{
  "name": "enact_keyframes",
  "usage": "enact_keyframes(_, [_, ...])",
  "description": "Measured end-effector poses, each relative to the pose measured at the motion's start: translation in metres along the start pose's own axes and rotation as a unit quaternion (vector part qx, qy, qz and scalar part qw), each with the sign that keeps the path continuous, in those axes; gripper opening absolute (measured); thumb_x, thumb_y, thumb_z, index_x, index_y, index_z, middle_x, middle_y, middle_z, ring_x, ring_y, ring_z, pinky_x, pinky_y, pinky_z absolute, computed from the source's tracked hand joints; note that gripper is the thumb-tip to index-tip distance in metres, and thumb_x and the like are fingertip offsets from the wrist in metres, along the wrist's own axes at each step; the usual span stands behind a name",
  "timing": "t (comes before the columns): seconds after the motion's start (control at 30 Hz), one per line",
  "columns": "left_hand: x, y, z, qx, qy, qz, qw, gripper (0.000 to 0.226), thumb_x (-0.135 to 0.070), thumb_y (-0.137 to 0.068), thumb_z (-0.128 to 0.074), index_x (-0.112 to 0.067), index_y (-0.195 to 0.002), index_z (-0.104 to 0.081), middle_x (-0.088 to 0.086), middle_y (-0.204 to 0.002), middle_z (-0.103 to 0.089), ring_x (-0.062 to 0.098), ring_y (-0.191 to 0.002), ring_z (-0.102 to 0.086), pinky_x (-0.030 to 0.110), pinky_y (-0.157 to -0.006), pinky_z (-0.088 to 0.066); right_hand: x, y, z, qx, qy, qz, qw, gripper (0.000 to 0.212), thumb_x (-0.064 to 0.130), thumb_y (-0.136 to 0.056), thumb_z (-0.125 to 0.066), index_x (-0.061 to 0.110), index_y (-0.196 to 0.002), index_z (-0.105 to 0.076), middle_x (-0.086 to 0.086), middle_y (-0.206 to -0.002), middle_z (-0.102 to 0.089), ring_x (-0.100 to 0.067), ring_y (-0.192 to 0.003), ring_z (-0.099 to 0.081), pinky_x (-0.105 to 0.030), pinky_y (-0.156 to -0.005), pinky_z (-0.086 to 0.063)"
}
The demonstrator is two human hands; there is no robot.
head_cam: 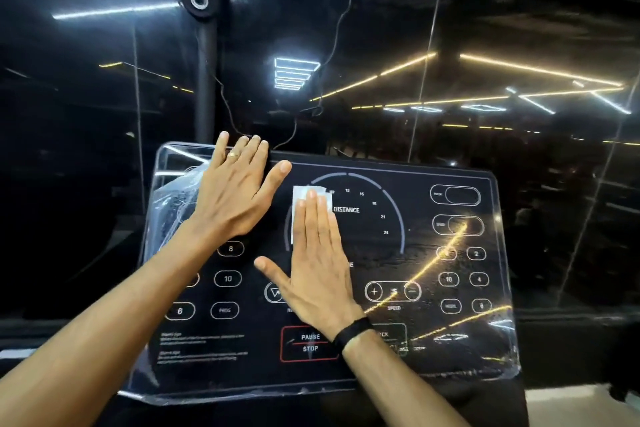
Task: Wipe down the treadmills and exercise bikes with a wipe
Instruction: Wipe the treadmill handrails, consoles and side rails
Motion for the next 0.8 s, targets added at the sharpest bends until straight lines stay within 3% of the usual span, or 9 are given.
enact_keyframes(0.4, [0.035,0.016,0.014,-0.019,0.007,0.008,1.0,0.091,-0.064,-0.095,0.004,-0.006,-0.149,-0.041,0.01,-0.157,-0.038,0.021,-0.149,-0.027,0.04,-0.124,0.008,0.06,-0.016,-0.014,0.01,-0.024,0.033,0.999,0.104,0.079,-0.093,-0.017,0.001,-0.155,0.014,-0.016,-0.163,0.024,-0.026,-0.15,0.027,-0.046,-0.126,-0.002])
enact_keyframes(0.6, [0.05,0.017,0.019,-0.022,-0.003,0.024,0.999,0.088,-0.063,-0.096,0.002,-0.01,-0.148,-0.044,0.008,-0.156,-0.041,0.021,-0.148,-0.029,0.044,-0.124,0.006,0.081,-0.022,-0.017,0.015,0.025,0.041,0.999,0.107,0.081,-0.091,-0.013,-0.001,-0.155,0.014,-0.018,-0.163,0.025,-0.028,-0.149,0.028,-0.045,-0.126,0.003])
enact_keyframes(0.7, [0.051,0.018,0.017,-0.012,-0.019,0.007,1.0,0.096,-0.067,-0.093,0.01,-0.009,-0.149,-0.042,0.008,-0.156,-0.039,0.022,-0.148,-0.029,0.045,-0.124,0.003,0.091,-0.026,-0.019,0.02,0.042,0.05,0.998,0.107,0.081,-0.091,-0.012,-0.001,-0.156,0.01,-0.019,-0.163,0.022,-0.029,-0.149,0.028,-0.045,-0.125,0.003])
enact_keyframes(0.8, [0.051,0.016,0.016,-0.01,-0.018,0.004,1.0,0.091,-0.066,-0.095,0.004,-0.009,-0.149,-0.042,0.009,-0.156,-0.039,0.023,-0.148,-0.029,0.043,-0.124,0.006,0.104,-0.029,-0.02,0.031,0.049,0.068,0.996,0.104,0.081,-0.09,-0.009,0.002,-0.156,0.008,-0.019,-0.165,0.014,-0.03,-0.149,0.029,-0.045,-0.125,0.002])
Point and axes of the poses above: each hand's wrist, its own y-axis away from the middle knuckle, its own z-axis out of the back of the hand, x = y × z, the point moved 7 cm from there along -y, towards the middle knuckle
